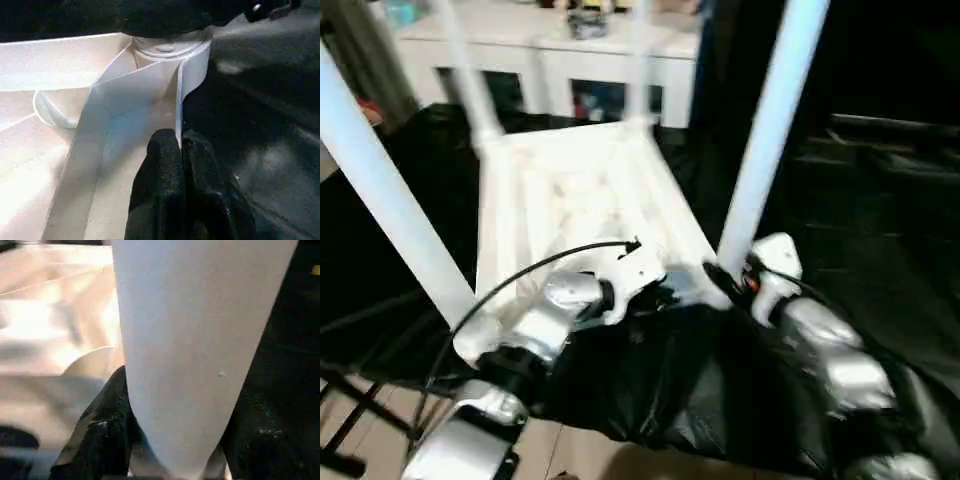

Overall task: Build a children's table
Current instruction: Rotate leg to tighten

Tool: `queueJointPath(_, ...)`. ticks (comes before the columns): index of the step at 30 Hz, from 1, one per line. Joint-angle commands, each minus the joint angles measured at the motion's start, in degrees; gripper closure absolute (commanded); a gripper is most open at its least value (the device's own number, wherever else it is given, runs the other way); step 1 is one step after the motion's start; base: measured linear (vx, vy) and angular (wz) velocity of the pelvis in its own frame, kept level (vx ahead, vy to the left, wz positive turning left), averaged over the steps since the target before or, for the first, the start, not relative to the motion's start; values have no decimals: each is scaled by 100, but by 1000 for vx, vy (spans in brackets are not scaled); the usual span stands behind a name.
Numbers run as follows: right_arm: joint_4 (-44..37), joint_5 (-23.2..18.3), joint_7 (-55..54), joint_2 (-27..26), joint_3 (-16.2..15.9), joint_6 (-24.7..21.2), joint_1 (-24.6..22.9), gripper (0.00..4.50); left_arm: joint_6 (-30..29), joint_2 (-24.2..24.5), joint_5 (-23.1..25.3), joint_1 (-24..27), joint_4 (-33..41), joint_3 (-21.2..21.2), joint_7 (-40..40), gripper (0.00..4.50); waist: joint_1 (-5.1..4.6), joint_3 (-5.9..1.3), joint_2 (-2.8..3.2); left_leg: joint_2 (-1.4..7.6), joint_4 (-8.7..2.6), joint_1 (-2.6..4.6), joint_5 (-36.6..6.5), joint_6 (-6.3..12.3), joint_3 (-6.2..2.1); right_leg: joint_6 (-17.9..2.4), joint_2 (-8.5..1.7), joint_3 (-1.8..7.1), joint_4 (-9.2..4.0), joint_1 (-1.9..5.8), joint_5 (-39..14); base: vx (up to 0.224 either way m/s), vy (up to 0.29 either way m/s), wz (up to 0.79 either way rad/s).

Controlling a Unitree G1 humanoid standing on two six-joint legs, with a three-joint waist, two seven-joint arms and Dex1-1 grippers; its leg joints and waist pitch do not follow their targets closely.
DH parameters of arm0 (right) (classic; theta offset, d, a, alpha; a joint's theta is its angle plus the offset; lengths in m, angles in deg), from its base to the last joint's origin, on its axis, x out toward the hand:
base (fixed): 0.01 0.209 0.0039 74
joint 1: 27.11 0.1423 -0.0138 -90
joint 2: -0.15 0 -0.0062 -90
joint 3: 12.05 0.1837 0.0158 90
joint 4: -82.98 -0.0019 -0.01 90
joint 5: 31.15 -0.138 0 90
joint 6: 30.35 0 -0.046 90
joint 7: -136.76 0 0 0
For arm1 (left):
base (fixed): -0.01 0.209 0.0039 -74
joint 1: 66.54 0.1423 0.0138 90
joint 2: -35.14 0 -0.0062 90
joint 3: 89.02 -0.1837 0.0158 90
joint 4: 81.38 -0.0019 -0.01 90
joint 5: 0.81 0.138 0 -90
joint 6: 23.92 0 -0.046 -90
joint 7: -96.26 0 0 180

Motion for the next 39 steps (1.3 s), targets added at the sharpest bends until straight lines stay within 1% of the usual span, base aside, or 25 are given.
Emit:
queueJointPath(1,601,117,-158,-322,-308,-112,-31,257,28,-267,14,-217,39,-95,-195,450,10,-233,-34,62,-513,-21,-2013,-71,-73,-583,-305,176,-625,198,-2707,0,0,0)
queueJointPath(2,659,105,-159,-372,-304,-59,20,202,23,-272,35,-229,35,-110,-203,450,10,-233,-37,63,-506,3,-2041,-46,-63,-589,-294,183,-631,180,-2655,0,0,0)
queueJointPath(3,662,58,-98,-407,-290,-57,41,202,12,-271,37,-232,41,-112,-210,450,17,-236,-41,62,-502,11,-2048,-25,-57,-605,-293,190,-632,175,-2615,0,0,0)
queueJointPath(4,655,11,-37,-439,-272,-65,54,188,2,-270,37,-233,47,-111,-215,450,26,-239,-41,65,-507,0,-1964,22,-50,-670,-283,200,-613,188,-2421,0,0,0)
queueJointPath(8,600,16,112,-445,-315,12,73,153,-2,-215,10,-219,107,-98,-135,450,50,-243,-38,71,-505,5,-1849,54,-29,-785,-276,208,-587,198,-2123,0,0,0)
queueJointPath(10,458,81,617,-189,-487,111,0,136,98,-95,-122,-148,193,-79,204,450,59,-251,-47,73,-503,-9,-1802,94,-27,-804,-282,211,-580,221,-2088,0,0,0)
queueJointPath(11,405,62,857,-72,-545,162,-31,136,136,-43,-185,-116,244,-68,359,450,67,-253,-13,74,-501,-12,-1773,99,-29,-817,-285,212,-574,223,-2038,0,0,0)
queueJointPath(12,349,37,1086,38,-594,212,-63,136,151,6,-241,-86,296,-59,496,450,64,-250,-28,75,-500,-20,-1754,114,-25,-820,-276,211,-577,228,-1983,0,0,0)
queueJointPath(14,209,-12,1492,249,-681,234,-130,136,263,110,-317,-35,375,-67,739,450,68,-270,-39,83,-483,-43,-1549,189,-19,-943,-270,216,-524,258,-1535,0,0,0)
queueJointPath(15,148,-45,1674,335,-704,252,-158,136,316,155,-363,-10,401,-69,862,450,75,-273,-33,83,-475,-29,-1499,202,-9,-985,-267,220,-519,245,-1436,0,0,0)
queueJointPath(16,47,-108,1985,479,-736,284,-204,136,397,237,-434,33,443,-75,1073,450,77,-282,-45,80,-465,-18,-1431,247,-1,-1055,-264,215,-505,259,-1306,0,0,0)
queueJointPath(17,-97,-210,2391,667,-780,306,-267,136,466,366,-487,81,495,-98,1323,450,94,-290,-45,88,-453,-32,-1317,306,-1,-1103,-272,216,-484,279,-1152,0,0,0)
queueJointPath(19,-231,-292,2709,817,-820,284,-318,136,511,467,-510,106,517,-103,1480,450,98,-298,-29,95,-436,-37,-1156,365,7,-1213,-261,217,-447,270,-843,0,0,0)
queueJointPath(21,-414,-420,3153,1017,-875,202,-384,136,583,591,-535,123,519,-103,1672,450,128,-300,-58,97,-425,-34,-1108,418,10,-1260,-249,207,-428,299,-690,0,0,0)
queueJointPath(23,-608,-574,3826,1317,-963,163,-456,136,623,771,-630,130,528,-92,2008,450,181,-307,-34,118,-410,-30,-1000,499,17,-1341,-247,201,-391,295,-484,0,0,0)
queueJointPath(25,-727,-669,4233,1500,-1014,92,-491,136,651,879,-681,118,513,-84,2234,450,212,-306,-50,127,-402,-15,-1028,502,31,-1408,-253,202,-379,279,-487,0,0,0)
queueJointPath(26,-768,-697,4409,1581,-1041,81,-499,149,695,932,-698,104,490,-82,2349,450,223,-308,-56,129,-399,-7,-1023,500,33,-1421,-256,204,-377,280,-483,0,0,0)
queueJointPath(27,-821,-733,4569,1659,-1070,33,-507,159,723,981,-709,86,464,-81,2450,450,236,-301,-43,134,-405,-7,-1063,495,30,-1439,-256,203,-380,278,-529,0,0,0)
queueJointPath(28,-843,-757,4668,1704,-1083,2,-507,159,744,1005,-715,72,442,-79,2511,450,243,-301,-57,138,-406,-2,-1092,495,35,-1434,-252,203,-384,274,-554,0,0,0)
queueJointPath(29,-878,-799,4768,1744,-1092,-37,-500,177,765,1030,-725,43,400,-72,2583,450,263,-295,-53,142,-409,1,-1135,472,36,-1420,-262,209,-387,268,-627,0,0,0)
queueJointPath(30,-916,-843,4864,1781,-1104,-86,-490,177,800,1054,-744,7,351,-71,2668,450,273,-291,-56,136,-411,0,-1145,469,36,-1406,-262,209,-395,272,-679,0,0,0)
queueJointPath(31,-943,-873,4951,1813,-1118,-96,-471,197,814,1072,-775,-45,276,-76,2762,450,319,-293,-59,139,-411,7,-1126,435,36,-1357,-271,216,-394,266,-743,0,0,0)
queueJointPath(33,-951,-887,4986,1827,-1122,-106,-463,204,827,1078,-792,-64,245,-79,2803,450,337,-296,-58,142,-413,19,-1132,398,36,-1359,-276,218,-395,256,-769,0,0,0)
queueJointPath(36,-1004,-911,5039,1830,-1125,-162,-456,230,867,1067,-795,-132,131,-73,2830,450,354,-297,-67,135,-413,-1,-1073,357,31,-1367,-271,215,-378,269,-669,0,0,0)
queueJointPath(39,-1051,-948,5108,1834,-1143,-234,-478,247,911,1035,-784,-189,27,-50,2841,450,358,-304,-68,130,-407,5,-1073,339,33,-1349,-272,213,-379,272,-659,0,0,0)
